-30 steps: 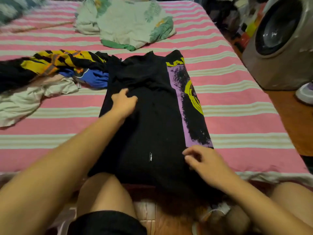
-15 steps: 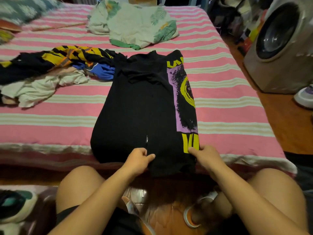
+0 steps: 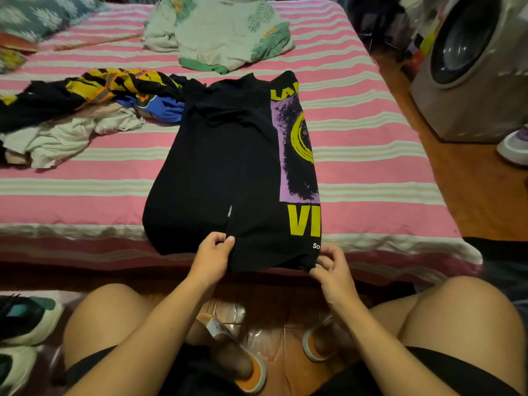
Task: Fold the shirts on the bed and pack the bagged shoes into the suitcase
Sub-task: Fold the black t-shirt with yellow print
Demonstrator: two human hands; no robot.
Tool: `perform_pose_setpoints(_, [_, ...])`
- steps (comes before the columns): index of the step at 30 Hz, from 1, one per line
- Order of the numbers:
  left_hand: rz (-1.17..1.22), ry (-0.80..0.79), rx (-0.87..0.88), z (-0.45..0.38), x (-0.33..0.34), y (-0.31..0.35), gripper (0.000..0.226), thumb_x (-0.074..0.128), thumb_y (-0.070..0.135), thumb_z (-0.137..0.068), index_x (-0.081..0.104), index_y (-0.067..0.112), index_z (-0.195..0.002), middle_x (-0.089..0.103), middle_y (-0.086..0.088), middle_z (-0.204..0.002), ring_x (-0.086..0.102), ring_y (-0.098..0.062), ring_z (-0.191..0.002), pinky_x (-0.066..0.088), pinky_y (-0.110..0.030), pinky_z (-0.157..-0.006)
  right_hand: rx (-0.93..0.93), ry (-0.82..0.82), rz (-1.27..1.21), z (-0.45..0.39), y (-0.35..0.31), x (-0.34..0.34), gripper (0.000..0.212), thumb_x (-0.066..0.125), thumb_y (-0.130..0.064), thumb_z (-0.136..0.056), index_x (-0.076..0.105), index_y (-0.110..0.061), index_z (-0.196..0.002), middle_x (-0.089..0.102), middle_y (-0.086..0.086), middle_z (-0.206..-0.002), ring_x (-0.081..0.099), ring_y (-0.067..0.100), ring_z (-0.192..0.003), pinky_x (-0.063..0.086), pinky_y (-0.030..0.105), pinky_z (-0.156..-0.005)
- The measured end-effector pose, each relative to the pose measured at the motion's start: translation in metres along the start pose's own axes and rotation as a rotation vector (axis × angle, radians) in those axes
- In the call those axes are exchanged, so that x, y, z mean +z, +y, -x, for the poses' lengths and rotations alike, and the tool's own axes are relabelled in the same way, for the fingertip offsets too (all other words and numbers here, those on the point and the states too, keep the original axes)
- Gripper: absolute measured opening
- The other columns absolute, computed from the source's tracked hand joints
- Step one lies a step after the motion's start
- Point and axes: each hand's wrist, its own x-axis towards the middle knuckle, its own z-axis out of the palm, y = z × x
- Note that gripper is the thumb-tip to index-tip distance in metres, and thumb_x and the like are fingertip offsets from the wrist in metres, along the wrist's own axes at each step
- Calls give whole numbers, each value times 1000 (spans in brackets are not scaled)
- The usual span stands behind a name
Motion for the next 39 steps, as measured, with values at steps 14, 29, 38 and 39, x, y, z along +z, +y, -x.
perform_pose_setpoints(14, [170,-89,-73,5,-8,6,18,55,19,-104,70,12,-109,76,-10,-103,73,-27,-98,59,-44,-89,-300,26,390,-4,13,10,51,72,-20,-88,51,-41,-129,47,-17,-131,44,-4,-120,37,19,-99])
perform_pose_setpoints(29, [-146,99,64,4,-11,0,8,62,27,-100,66,20,-100,72,-5,-86,69,-20,-84,58,-40,-79,-419,168,1079,11,37,-10,35,65,6,-77,40,-18,-70,39,-5,-66,39,19,-53,27,27,-46])
perform_pose_setpoints(38, [-587,184,441,-24,-47,8,9,54,29,-103,62,26,-106,66,7,-94,64,-12,-87,55,-35,-74,-662,83,900,-39,-58,16,15,60,-6,-92,68,-16,-99,53,-5,-95,49,14,-89,39,28,-74])
perform_pose_setpoints(39, [-636,158,555,-27,-44,16,17,56,30,-101,63,25,-115,65,7,-105,61,-12,-99,53,-34,-84,-701,11,926,-56,-74,31,19,60,-7,-93,71,-17,-105,55,-4,-100,49,16,-97,37,27,-81])
